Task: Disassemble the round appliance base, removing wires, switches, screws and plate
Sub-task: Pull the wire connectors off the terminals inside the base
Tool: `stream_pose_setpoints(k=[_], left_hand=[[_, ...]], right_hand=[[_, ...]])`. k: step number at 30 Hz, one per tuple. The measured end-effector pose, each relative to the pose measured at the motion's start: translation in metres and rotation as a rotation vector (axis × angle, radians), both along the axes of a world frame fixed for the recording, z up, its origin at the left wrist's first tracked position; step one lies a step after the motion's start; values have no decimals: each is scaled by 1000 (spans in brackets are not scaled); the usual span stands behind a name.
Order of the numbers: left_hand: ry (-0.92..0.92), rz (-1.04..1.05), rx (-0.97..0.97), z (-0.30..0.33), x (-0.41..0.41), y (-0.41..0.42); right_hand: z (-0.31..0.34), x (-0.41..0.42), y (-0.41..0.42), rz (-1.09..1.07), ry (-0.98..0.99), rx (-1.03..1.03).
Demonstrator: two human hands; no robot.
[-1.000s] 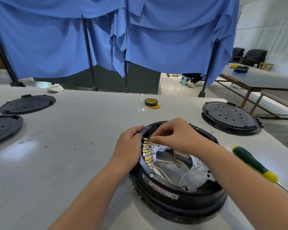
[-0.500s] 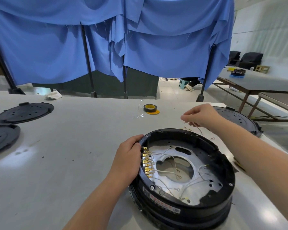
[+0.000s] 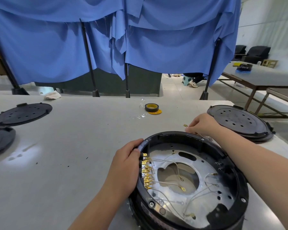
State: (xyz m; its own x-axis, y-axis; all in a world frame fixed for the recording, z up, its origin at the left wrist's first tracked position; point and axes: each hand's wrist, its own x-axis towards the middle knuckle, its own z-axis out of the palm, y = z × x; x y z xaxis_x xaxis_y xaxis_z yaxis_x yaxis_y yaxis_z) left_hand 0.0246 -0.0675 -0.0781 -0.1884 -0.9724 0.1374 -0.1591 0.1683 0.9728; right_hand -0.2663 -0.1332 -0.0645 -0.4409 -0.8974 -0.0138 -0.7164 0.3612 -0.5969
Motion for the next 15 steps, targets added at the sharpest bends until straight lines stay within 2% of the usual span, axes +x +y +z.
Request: stream_pose_setpoints(k=[8,12,15], left_hand=[[5,14,22,3,-1,2],[12,5,24,6,-1,3],[16,-6,17,6,-2,2]], right_hand=[[14,1,3,76,111,-51],[35,20,18,98,95,-175],[53,56,42,200,70,-289]])
